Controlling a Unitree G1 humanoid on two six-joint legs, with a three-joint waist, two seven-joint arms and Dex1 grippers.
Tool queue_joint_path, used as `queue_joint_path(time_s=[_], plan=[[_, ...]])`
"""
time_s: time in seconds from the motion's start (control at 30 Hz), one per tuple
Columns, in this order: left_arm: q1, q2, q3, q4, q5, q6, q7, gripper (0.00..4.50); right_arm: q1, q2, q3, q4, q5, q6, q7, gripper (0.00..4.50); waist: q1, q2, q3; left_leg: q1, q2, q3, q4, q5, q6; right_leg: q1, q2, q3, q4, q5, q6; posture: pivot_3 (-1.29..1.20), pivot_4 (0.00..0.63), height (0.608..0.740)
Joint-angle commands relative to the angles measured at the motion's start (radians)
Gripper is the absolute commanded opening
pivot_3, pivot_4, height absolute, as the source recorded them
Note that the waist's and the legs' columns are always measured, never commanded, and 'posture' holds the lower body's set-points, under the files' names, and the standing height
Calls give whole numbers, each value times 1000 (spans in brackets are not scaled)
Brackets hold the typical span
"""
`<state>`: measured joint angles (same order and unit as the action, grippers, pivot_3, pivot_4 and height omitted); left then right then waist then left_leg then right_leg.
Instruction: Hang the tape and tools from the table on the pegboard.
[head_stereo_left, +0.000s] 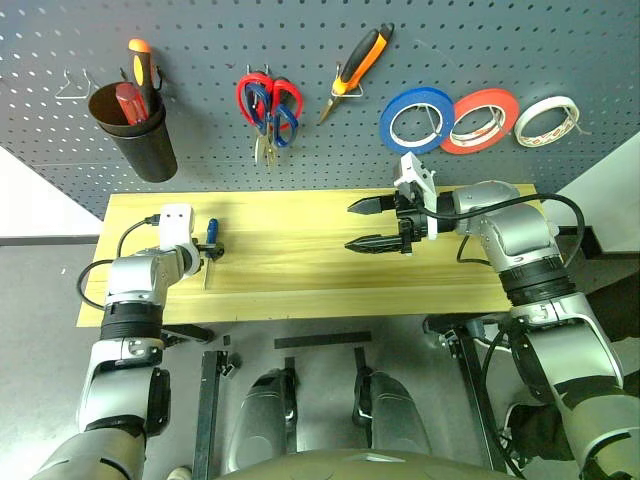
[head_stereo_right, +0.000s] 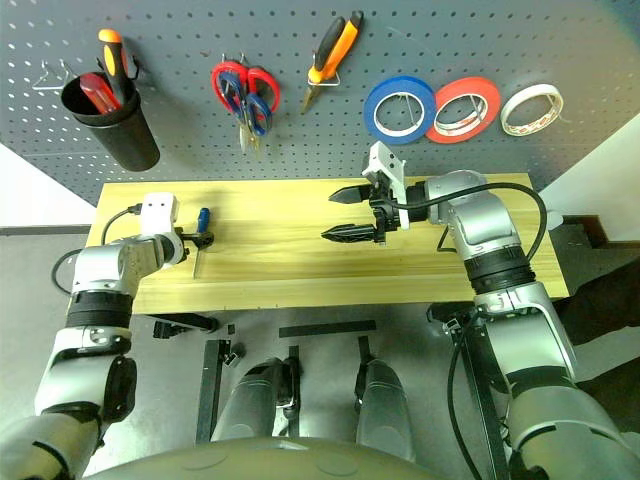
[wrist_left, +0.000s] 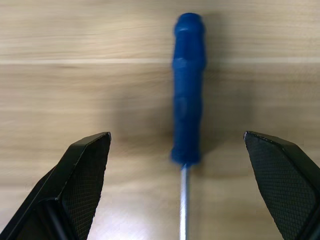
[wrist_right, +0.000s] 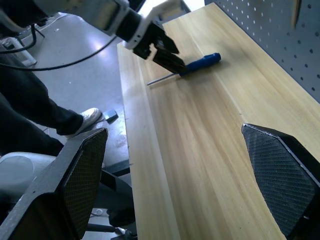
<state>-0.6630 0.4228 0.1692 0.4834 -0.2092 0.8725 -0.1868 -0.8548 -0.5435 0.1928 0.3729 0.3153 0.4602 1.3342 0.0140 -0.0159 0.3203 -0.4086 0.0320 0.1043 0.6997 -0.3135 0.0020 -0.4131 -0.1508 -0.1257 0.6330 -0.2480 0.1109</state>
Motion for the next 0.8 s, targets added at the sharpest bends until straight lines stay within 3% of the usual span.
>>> queue_joint_path(time_s=[0.03,0.5,0.6,0.8], plan=[[-23,1,-15,46,21,-25,-12,4474,3,-21,-19,-55,3,17,0,4500,-1,0,8,0,0,0,0,0,0,0,0,0,0,0,0,56,372,732],[-51,-15,1,110,28,6,12,4474,12,-51,-19,-98,14,62,23,4500,-1,3,20,0,0,1,0,0,0,-2,-1,1,2,0,0,48,391,732],[-51,-17,3,111,28,3,14,3994,8,-45,-22,-88,9,44,19,4500,-1,4,23,0,0,0,0,0,0,-2,-1,1,2,0,0,48,391,732],[-36,-17,19,89,23,7,12,2043,-5,-25,-33,-54,1,6,-11,4500,0,5,26,0,0,0,-1,0,0,-3,-1,1,2,0,0,54,391,732]])
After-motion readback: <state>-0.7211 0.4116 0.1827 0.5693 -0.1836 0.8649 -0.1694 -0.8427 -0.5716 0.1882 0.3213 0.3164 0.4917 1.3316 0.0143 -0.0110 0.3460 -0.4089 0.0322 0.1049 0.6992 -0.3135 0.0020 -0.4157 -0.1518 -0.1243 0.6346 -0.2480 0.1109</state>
